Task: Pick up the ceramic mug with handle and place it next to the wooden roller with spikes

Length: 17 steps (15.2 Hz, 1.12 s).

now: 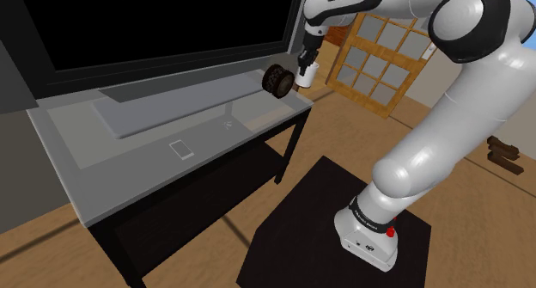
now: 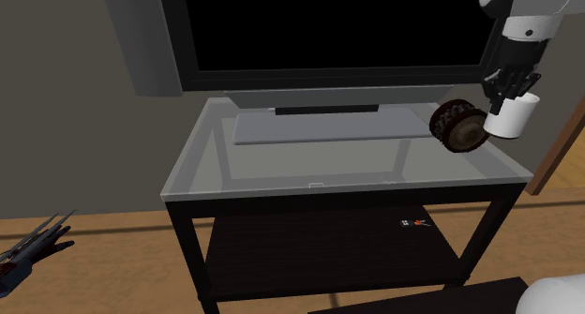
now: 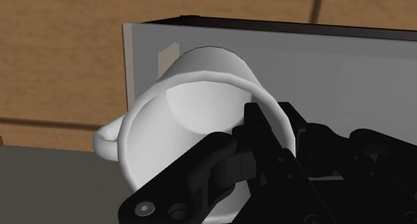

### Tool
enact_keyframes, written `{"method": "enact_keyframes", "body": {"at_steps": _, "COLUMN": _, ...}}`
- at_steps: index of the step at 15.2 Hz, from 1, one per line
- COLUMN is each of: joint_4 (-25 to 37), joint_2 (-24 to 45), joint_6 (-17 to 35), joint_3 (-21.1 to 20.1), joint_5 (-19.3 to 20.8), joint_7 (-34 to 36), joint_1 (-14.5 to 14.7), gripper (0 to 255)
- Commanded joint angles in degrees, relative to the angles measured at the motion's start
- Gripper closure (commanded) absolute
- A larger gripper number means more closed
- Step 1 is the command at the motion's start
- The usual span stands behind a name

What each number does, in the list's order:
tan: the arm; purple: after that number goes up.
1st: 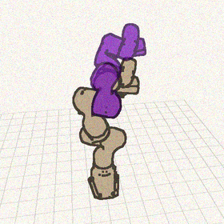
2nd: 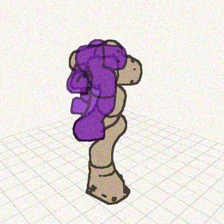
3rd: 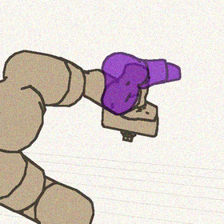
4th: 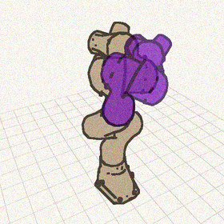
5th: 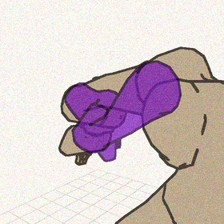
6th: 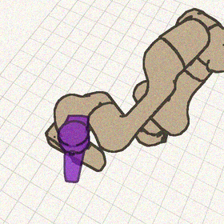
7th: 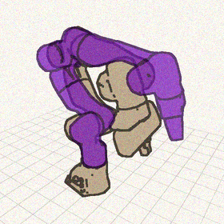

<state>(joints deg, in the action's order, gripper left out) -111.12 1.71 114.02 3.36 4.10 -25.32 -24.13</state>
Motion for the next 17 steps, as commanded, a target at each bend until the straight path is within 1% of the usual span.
{"method": "enact_keyframes", "body": {"at_steps": 1, "joint_4": -1.3, "joint_2": 0.3, "joint_6": 1.6, "joint_3": 0.1, "joint_5": 0.0, "joint_7": 0.0, "joint_1": -0.1, "gripper": 255}}
{"method": "enact_keyframes", "body": {"at_steps": 17, "joint_4": -8.3, "joint_2": 4.9, "joint_6": 13.3, "joint_3": 0.1, "joint_5": 0.2, "joint_7": 0.6, "joint_1": -0.2, "gripper": 255}}
